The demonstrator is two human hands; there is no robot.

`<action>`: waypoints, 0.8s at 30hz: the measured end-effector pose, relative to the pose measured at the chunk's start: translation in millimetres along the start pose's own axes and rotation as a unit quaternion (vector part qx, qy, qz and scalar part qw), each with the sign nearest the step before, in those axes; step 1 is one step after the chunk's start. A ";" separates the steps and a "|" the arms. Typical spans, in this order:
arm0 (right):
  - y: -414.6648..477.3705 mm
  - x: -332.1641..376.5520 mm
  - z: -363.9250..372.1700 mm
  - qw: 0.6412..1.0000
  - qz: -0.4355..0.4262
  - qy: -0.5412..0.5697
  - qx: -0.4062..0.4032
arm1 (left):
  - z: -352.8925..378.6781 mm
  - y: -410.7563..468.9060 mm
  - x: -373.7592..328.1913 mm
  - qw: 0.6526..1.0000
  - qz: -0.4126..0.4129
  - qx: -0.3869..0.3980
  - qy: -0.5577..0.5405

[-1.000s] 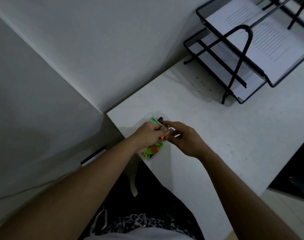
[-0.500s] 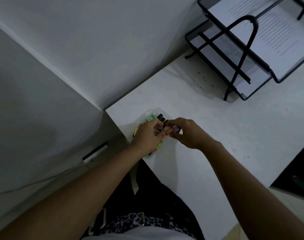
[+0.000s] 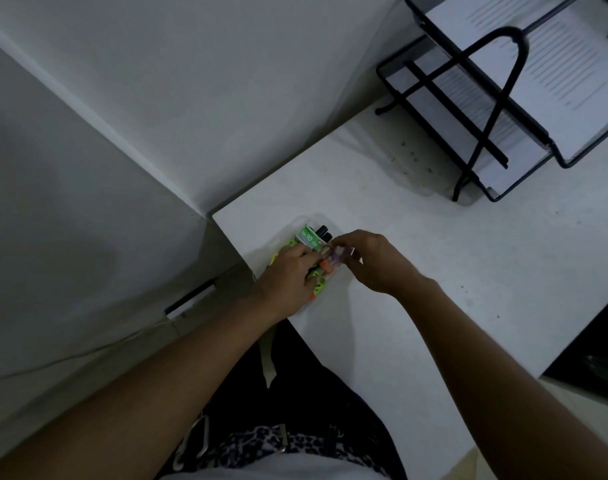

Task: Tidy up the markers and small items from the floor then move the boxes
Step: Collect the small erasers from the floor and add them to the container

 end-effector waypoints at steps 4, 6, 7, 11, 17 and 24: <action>2.3 0.7 4.5 0.999 0.023 -0.006 -0.022 | 0.9 2.0 -1.0 1.000 0.002 -0.001 0.022; 3.4 0.3 6.2 0.998 0.045 0.026 -0.035 | 0.7 2.9 -2.5 1.000 0.005 -0.004 0.021; 3.4 -0.5 6.8 0.996 0.058 0.052 -0.040 | 0.6 3.3 -3.7 1.000 0.009 -0.005 0.019; 0.7 -3.7 7.5 0.993 0.079 0.072 -0.060 | 3.4 3.7 -9.4 0.999 0.045 0.005 0.030; -1.1 -2.0 11.6 0.996 0.036 0.022 -0.080 | 5.5 4.9 -11.3 0.998 0.048 0.030 0.019; 1.1 -3.2 15.4 0.995 0.044 -0.078 -0.043 | 9.0 0.1 -9.8 0.991 0.053 0.062 0.109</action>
Point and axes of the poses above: each hand's wrist, its own y-axis towards the middle knuckle, its own z-axis out of the palm, x = y × z, the point moved 3 cm from there along y, towards the middle knuckle, and after that the axes turned 4 degrees about x, right-handed, at the moved point
